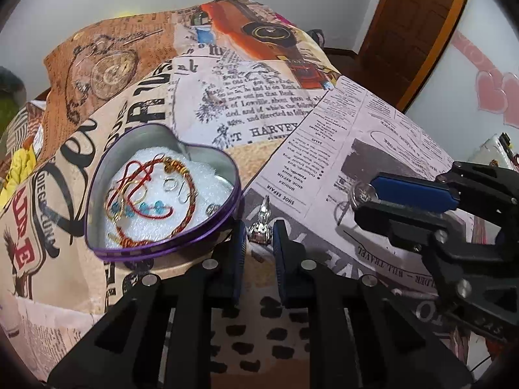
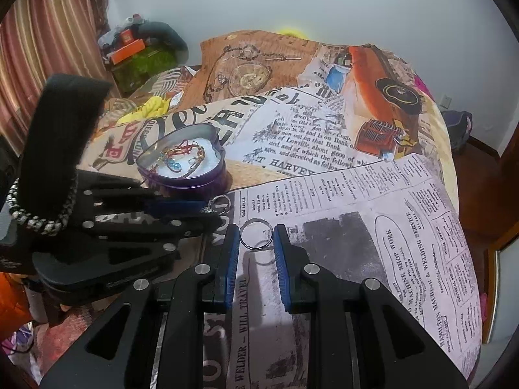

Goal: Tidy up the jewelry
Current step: 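Lower the silver rings into the heart tin and open the right tool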

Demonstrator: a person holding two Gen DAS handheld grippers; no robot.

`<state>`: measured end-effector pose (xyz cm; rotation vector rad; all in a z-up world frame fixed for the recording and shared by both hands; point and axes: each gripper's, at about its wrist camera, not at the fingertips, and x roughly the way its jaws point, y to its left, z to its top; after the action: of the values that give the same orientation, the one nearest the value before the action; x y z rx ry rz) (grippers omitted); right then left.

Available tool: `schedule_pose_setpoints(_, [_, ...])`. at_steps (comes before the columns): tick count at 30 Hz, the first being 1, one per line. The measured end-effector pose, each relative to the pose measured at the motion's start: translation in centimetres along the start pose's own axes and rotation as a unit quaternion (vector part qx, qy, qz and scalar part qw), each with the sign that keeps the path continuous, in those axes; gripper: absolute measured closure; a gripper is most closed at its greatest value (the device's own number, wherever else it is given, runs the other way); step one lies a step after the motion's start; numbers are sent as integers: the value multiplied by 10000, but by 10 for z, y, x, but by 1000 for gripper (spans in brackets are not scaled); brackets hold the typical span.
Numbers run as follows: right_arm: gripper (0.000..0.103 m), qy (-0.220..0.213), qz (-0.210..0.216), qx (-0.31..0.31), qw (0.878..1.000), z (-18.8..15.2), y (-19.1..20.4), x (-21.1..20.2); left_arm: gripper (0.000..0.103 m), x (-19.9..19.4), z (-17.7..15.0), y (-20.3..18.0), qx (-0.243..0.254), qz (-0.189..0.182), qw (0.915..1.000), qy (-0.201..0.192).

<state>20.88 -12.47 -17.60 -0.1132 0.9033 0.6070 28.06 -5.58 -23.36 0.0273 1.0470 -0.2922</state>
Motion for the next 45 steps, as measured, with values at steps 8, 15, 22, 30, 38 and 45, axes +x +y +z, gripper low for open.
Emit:
schedule_pose_setpoints(8, [84,-63,-93,-58,9999,5,7,-9,88,-7,-4,-4,127,59,9999,-96])
schedule_pose_setpoints(15, [84,-199,-141,-42,9997,15,14,-18,88,-36,-10,4,14,27,9993,-368])
schedule_pose_setpoints(22, [84,-364,-136,-122,9992,25,28,-26,88,-77,-10,23,-144,120,9966,-798])
schedule_pose_setpoints(30, [84,-587,-44,-137,9982,41,40,-31,88,-114,-12,50,-403,268,9908,-1263])
schedule_pose_setpoints(38, [84,-841,63,-142,9963,58,47,-36,88,-128,-12,73,-606,380,9858,-1520])
schedule_pose_setpoints(45, [84,-796,204,-108,9966,67,52,-17,88,-118,-8,82,-632,347,9864,-1474])
